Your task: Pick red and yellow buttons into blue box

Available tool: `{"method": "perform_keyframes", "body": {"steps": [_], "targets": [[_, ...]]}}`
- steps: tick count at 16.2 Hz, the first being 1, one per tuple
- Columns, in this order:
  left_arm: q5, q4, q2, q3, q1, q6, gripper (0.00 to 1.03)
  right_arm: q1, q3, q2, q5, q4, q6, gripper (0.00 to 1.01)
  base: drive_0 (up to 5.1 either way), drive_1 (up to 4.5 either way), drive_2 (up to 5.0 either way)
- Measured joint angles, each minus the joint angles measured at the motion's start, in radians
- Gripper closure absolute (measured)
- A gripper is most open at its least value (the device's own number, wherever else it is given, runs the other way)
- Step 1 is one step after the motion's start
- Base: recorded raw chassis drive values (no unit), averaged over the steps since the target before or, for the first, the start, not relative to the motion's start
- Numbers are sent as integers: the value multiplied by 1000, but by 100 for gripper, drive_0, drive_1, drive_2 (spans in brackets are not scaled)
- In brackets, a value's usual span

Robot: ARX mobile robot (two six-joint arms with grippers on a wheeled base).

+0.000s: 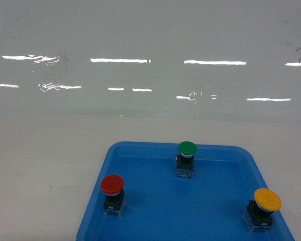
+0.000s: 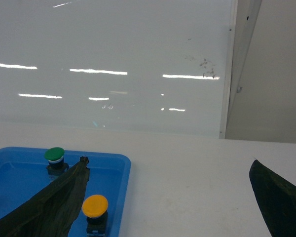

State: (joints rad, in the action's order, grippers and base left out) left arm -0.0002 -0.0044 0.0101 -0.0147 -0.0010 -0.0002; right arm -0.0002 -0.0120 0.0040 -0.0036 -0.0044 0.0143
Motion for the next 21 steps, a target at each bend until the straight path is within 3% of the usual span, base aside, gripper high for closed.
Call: {"method": "perform_keyframes", "body": {"steps": [13, 15, 18, 21], "targets": [[2, 0, 0, 0, 1, 0, 5, 0, 0, 0, 0, 0, 0, 3, 0, 0, 0], [34, -13, -4, 0, 16, -2, 5, 2, 0, 0, -11, -11, 1, 3, 0, 0, 0], [53, -6, 1, 0, 21, -16, 5, 79, 0, 4, 3, -13, 32, 3, 0, 0, 0], [56, 183, 188, 0, 3, -19, 5, 124, -2, 211, 16, 140, 31, 3, 0, 0, 0]]}}
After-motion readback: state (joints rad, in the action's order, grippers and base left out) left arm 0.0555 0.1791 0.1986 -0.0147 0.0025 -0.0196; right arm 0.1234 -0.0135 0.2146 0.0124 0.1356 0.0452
